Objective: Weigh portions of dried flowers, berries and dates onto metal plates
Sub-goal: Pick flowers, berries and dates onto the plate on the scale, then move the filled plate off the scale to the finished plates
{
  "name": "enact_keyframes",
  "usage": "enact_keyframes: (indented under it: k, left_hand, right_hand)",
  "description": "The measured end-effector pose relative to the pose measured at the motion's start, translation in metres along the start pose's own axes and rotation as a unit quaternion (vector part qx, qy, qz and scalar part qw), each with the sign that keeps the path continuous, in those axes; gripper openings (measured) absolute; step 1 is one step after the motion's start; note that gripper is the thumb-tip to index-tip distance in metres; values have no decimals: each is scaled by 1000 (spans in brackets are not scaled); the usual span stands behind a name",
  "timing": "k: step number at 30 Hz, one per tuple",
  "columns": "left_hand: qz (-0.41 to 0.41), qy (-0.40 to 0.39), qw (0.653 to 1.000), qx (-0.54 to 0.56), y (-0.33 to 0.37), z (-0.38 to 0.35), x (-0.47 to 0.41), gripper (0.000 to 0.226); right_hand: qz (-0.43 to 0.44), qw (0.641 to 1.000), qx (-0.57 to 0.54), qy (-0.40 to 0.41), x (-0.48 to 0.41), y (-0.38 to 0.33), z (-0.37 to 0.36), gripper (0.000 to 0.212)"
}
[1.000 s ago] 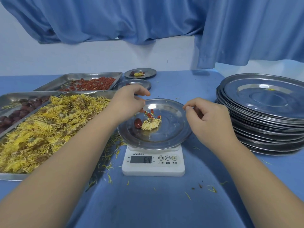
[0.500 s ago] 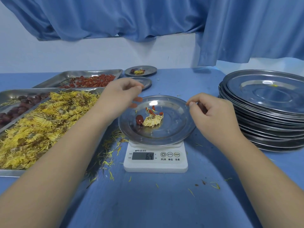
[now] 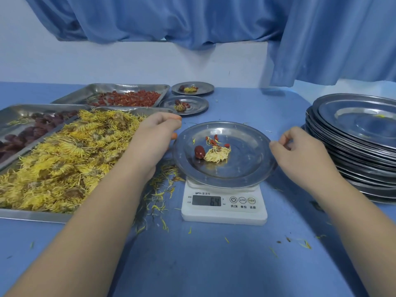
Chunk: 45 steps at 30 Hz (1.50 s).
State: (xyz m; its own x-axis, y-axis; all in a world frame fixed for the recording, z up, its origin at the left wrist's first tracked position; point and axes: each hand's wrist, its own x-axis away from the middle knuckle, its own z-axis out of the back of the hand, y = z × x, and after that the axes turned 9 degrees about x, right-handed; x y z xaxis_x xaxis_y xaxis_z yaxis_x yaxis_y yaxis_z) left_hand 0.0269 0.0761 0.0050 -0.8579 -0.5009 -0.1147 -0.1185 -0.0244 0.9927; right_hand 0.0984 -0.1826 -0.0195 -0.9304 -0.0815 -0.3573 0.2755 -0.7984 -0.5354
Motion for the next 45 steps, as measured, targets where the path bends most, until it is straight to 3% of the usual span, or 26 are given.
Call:
enact_keyframes:
  k: [3, 7, 20, 25, 30, 45]
  left_hand:
    - [18, -13, 999, 38, 2, 1, 1, 13]
    - [25, -19, 997, 67, 6, 1, 5, 12]
    - [49, -78, 962, 255, 52, 11, -22, 29]
    - [62, -77, 950, 297, 75, 21, -60, 34]
    - [103, -130, 889, 428, 79, 31, -75, 33]
    - [135, -187, 824, 518, 63, 28, -86, 41]
  right_hand:
    - [-28, 999, -29, -37, -1, -1, 0, 11]
    - [-62, 977, -182, -91, 1, -3, -1, 11]
    - [-145, 867, -474, -59, -13, -21, -4, 16]
    - [-161, 881, -444, -33, -56, -29, -13, 9]
    - [-230, 872, -431, -12, -113, -28, -41, 13]
    - [-347, 848, -393, 77, -227, -12, -110, 25]
